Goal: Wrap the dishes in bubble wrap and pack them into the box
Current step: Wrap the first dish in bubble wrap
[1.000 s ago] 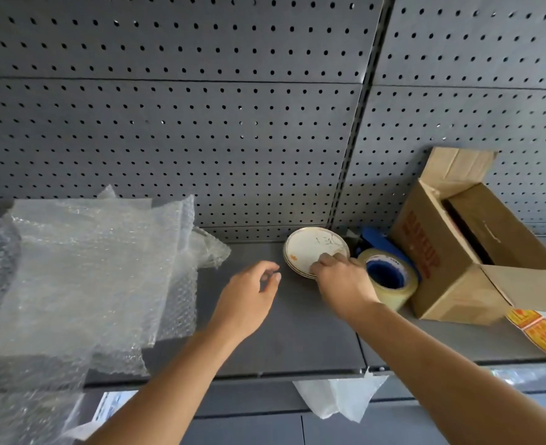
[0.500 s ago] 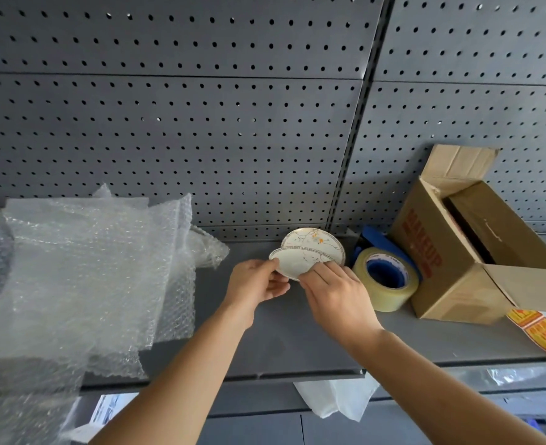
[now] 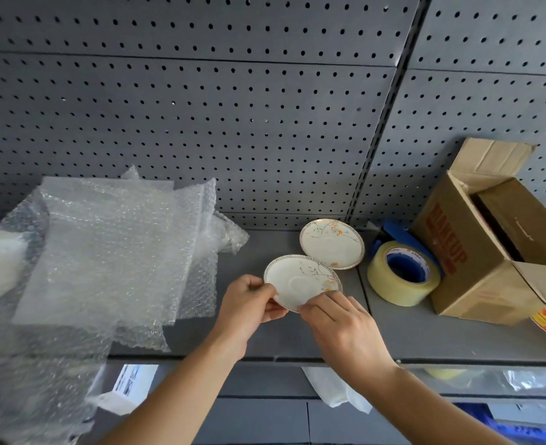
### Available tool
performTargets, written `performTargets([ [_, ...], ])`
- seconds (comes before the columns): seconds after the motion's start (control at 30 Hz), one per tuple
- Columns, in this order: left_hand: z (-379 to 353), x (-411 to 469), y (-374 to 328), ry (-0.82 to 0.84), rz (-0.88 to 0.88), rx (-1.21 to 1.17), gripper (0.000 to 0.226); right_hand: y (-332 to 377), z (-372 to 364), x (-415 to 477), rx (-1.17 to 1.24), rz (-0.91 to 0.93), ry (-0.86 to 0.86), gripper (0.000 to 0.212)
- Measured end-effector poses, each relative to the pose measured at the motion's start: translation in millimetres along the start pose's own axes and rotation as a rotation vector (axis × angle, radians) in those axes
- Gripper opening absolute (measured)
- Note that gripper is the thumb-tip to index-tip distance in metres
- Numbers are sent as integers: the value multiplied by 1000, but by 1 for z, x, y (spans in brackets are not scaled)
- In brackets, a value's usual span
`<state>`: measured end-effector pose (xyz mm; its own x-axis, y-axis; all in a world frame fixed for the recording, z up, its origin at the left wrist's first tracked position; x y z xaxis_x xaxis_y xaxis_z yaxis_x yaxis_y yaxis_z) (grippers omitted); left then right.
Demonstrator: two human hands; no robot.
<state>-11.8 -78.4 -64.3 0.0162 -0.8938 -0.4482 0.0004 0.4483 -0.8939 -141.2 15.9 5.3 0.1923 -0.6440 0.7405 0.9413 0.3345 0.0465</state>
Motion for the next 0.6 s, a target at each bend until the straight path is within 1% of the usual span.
performTargets([
  [0.07, 5, -4, 9, 1, 12, -4, 13, 4, -3, -7, 7, 2, 17, 23],
  [0.23, 11, -11, 23, 3, 39, 34, 13, 9, -12, -21, 50, -7, 91, 32],
  [0.43, 14, -10, 23, 7, -32, 214, 11, 11, -20, -30, 67, -30, 150, 40],
  [0.53, 15, -8, 22, 0, -49, 275, 9, 11, -21, -31, 76, -36, 160, 40],
  [0.6, 13, -8, 22, 19, -68, 362, 6, 10, -22, -34, 75, -32, 180, 39],
])
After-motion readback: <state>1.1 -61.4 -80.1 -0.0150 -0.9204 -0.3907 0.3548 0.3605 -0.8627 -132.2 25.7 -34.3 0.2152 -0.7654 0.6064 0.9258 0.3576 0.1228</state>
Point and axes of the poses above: each hand's wrist, its own x-axis towards the middle knuckle, its own z-axis out of the back of the hand, y = z × x, the point moved 10 cm from there along x, towards the middle knuckle, and after that the axes turned 11 degrees about -y, right-handed, at the moved point
